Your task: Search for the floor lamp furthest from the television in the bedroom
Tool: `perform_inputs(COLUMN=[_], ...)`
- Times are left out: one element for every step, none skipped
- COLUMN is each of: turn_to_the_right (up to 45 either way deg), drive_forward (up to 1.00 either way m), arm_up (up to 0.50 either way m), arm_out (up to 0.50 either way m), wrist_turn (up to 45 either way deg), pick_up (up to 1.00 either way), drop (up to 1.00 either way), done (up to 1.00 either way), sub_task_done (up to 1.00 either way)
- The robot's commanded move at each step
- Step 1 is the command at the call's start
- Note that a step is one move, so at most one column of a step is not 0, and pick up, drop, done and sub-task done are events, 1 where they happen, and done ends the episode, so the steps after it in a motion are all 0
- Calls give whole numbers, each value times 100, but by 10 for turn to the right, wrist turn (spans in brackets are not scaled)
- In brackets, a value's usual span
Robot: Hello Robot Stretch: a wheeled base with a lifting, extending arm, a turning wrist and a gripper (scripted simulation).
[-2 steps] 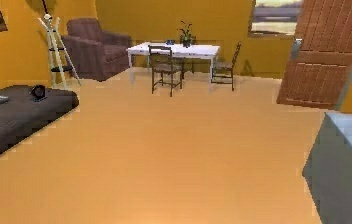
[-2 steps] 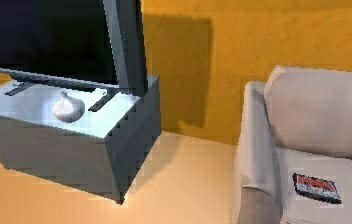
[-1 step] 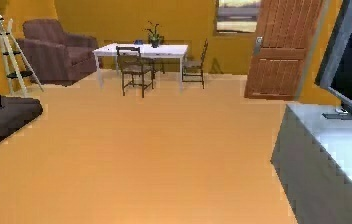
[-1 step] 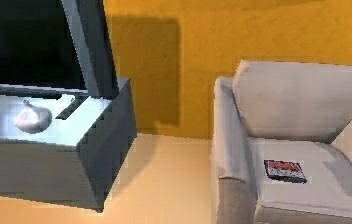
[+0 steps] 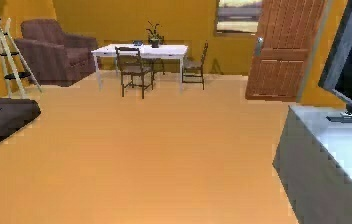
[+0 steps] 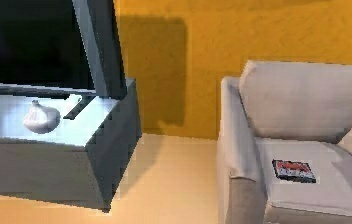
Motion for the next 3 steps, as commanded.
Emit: perform_inputs(turn_to_the_right=[-300,0,0], drive_forward=[0,100,100], arm_up=[0,0,0], arm_out=[0,0,0], wrist_turn=[0,0,0], pick_up=[0,0,0], drop=[0,0,0], done=[0,0,0], sub_task_done=[0,0,0])
